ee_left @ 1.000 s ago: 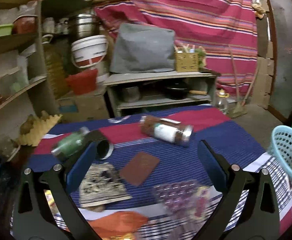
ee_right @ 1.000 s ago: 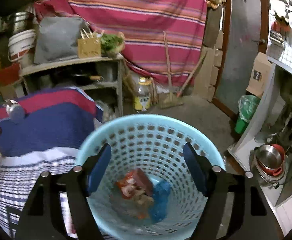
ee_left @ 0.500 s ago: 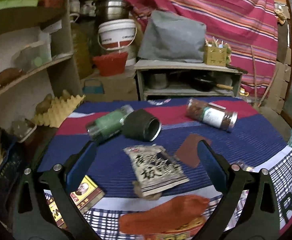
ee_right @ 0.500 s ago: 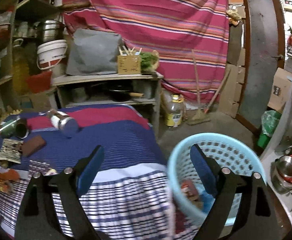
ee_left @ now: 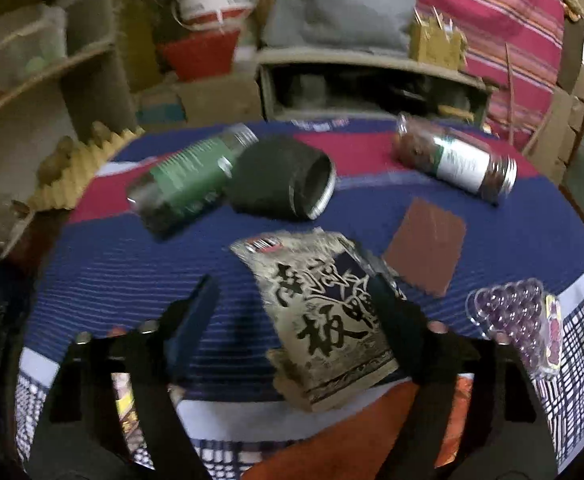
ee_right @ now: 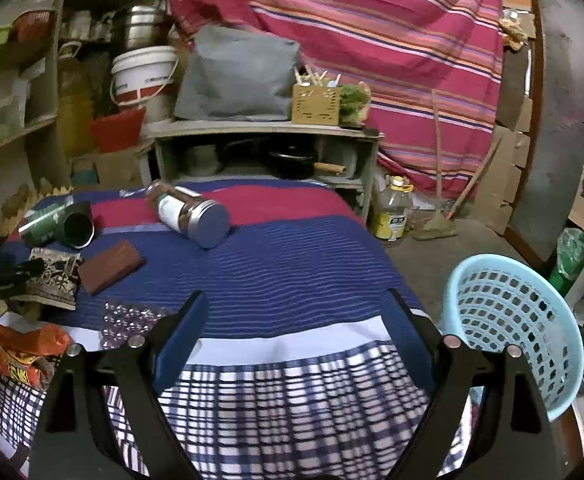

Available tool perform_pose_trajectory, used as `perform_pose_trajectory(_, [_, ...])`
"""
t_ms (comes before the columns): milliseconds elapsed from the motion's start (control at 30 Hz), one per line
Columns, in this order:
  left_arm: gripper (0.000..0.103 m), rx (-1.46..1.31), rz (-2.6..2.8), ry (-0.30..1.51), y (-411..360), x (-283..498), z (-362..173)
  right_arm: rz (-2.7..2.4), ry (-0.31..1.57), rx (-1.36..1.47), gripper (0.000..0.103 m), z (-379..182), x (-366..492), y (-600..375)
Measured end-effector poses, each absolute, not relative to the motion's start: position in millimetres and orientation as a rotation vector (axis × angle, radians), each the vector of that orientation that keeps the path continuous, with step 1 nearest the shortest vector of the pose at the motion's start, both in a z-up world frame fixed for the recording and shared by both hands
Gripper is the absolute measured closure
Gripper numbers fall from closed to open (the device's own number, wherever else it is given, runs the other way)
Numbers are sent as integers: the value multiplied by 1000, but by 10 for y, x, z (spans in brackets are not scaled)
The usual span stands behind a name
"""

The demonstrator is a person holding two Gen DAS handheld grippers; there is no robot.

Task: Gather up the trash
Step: 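Grasp the black-and-white printed paper bag with the left gripper while the right returns to the table, then grasp the second brown sponge pad with the right gripper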

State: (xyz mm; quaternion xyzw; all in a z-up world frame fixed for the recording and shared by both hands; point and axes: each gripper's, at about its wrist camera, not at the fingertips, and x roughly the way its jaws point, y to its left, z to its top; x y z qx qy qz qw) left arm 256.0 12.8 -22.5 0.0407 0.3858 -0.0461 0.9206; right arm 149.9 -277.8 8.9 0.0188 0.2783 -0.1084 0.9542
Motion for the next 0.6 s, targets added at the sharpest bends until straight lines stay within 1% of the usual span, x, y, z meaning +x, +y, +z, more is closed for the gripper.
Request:
perform_pose_trajectory(33, [50,79,-115,810,119,2591,-258,-217,568,35,17,83,1517,-2758])
perform_pose_trajectory(100, [62,75,-136,814,117,2609,-273,-209,575,25,17,56,1564,-2687])
perform_pose_trajectory(133, [64,79,-136,808,113,2608,-267,-205,579,21,17,41,1587,-2653])
perform_pose_trajectory(167, [70,85,-137,799,112,2602,-258,-201,583,19,17,36,1605,-2635])
perform_pose_trajectory(200, [72,88,-142,796,109,2596,-254,-197,586,16,17,23,1616,-2609])
perform_pose_trajectory(400, [76,89,-159,772,176,2515,-158,-171,598,4,17,-1,1684,-2458])
perform_pose_trajectory(600, [76,89,-138,665,378,2271,222,-136,610,-8,17,22,1797,-2214])
